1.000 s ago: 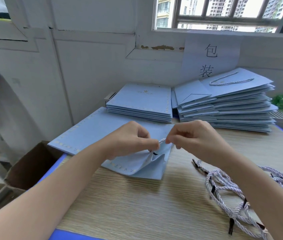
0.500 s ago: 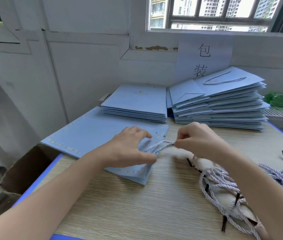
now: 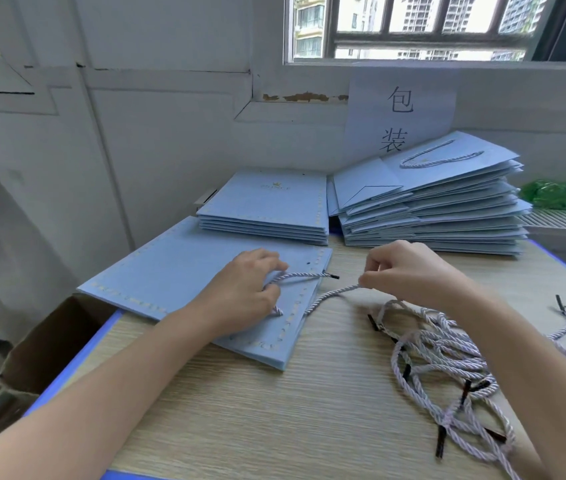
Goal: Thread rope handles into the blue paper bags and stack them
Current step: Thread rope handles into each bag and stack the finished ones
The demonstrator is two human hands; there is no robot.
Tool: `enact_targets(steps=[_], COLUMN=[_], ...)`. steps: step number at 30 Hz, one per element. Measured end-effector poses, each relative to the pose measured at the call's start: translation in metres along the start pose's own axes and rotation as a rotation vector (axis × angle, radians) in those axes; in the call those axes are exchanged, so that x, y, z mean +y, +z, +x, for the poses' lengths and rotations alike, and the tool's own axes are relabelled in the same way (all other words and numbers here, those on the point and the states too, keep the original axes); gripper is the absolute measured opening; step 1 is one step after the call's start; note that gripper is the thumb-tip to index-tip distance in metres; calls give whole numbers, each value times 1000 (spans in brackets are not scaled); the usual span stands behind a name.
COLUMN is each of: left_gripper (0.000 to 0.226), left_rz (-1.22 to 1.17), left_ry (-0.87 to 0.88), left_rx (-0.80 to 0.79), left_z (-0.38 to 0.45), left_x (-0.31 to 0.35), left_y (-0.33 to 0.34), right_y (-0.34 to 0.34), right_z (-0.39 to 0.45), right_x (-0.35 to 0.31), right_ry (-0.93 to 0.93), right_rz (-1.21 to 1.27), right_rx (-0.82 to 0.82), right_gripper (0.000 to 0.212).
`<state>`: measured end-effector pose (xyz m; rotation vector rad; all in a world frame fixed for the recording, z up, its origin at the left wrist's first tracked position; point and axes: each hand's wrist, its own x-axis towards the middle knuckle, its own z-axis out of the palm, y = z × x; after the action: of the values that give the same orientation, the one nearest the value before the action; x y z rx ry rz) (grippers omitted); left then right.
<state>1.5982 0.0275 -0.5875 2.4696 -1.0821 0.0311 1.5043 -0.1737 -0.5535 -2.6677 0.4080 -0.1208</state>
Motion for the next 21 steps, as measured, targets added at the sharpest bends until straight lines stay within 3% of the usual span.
enact_targets(steps=[5, 9, 13, 15, 18, 21], left_gripper=[58, 62, 63, 58, 65, 92], left_rz=[71, 135, 137, 151, 162, 180], left_ry=[-72, -54, -24, -10, -25, -21], left_rx=[-107, -38, 2, 18, -23, -58], left_z=[0, -4, -7, -8, -9, -10], left_x=[5, 16, 23, 25, 26, 25], left_y=[4, 3, 4, 5, 9, 12], right_y=[9, 22, 26, 23, 15, 14], right_z=[3, 7, 7, 6, 2, 2], right_x=[-1, -3, -5, -6, -7, -10], right_ry=[-79, -168, -253, -280, -242, -217], right_rz=[50, -31, -67, -74, 81, 363], right_rx=[50, 47, 96, 80, 110, 104], right_gripper=[7, 17, 6, 12, 14, 16])
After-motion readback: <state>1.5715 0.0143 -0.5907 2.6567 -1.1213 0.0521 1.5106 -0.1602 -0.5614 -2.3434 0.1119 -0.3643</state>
